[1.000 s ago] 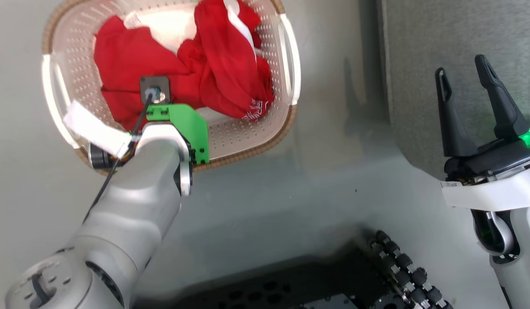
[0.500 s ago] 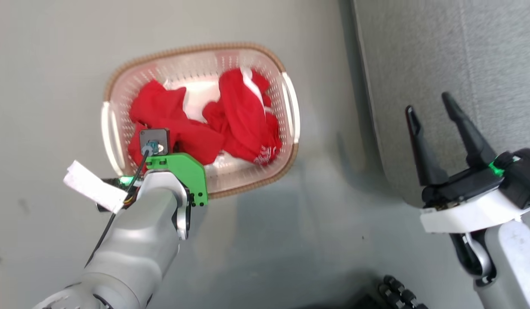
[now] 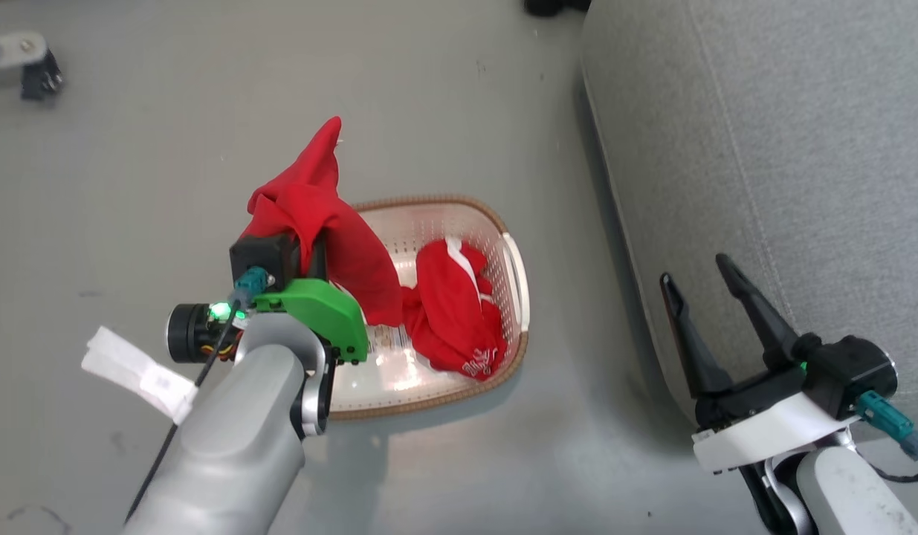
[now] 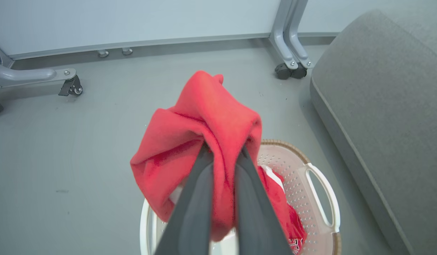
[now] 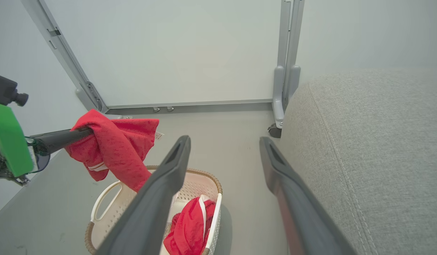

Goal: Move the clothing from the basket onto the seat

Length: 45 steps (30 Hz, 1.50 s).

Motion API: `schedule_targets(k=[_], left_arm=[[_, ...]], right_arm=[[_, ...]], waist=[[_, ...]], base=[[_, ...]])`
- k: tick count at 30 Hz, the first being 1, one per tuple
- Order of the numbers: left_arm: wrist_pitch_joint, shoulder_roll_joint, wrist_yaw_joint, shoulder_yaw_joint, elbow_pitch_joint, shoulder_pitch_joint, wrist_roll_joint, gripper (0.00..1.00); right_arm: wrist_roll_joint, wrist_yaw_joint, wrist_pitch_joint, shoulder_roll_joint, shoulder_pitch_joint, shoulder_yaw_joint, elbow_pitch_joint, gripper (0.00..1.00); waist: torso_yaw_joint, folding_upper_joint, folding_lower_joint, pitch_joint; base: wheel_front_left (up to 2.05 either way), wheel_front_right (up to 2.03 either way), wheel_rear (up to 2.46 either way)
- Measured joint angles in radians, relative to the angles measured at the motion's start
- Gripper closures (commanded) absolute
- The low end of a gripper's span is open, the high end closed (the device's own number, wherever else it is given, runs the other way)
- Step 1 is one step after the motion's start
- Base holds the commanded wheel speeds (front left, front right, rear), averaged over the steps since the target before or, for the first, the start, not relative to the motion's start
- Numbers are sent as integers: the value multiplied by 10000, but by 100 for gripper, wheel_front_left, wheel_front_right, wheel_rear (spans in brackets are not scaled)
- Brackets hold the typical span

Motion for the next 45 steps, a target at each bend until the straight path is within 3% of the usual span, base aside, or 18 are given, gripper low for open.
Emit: schedule_targets(k=[3, 10, 17, 22, 29, 38, 45], left_arm=[[2, -21, -297, 1471, -1576, 1134, 1553, 100], [-12, -445, -1206, 3628, -3827, 2727, 3417, 100], [-13, -869, -1992, 5287, -5854, 3734, 4355, 100], [-13, -1005, -2215, 6027, -7049, 4209, 4520, 100], [-19, -1007, -2343, 5785, -7701, 4609, 4174, 100], [-19, -1014, -3053, 4326, -7852, 4586, 3940, 100], [-19, -1026, -3256, 3668, -7825, 4474, 3829, 100]], right_arm=[[-169, 2, 0, 194, 284, 33, 207, 0], [-510, 2, 2, 539, 725, 98, 416, 0], [-686, 2, 2, 811, 1006, -19, 424, 0], [-809, 2, 2, 947, 1277, -107, 462, 0], [-878, 2, 0, 1001, 1378, -157, 449, 0], [-890, 2, 2, 1009, 1503, -155, 337, 0], [-855, 0, 2, 963, 1526, -77, 359, 0]], waist=[[51, 0, 0, -802], [96, 0, 0, -2092], [128, 0, 0, -3208], [209, 0, 0, -3754], [441, 0, 0, -4175], [704, 0, 0, -4313], [664, 0, 0, -4306]], base=[[0, 0, 0], [0, 0, 0], [0, 0, 0], [0, 0, 0], [0, 0, 0], [0, 0, 0], [0, 0, 0]])
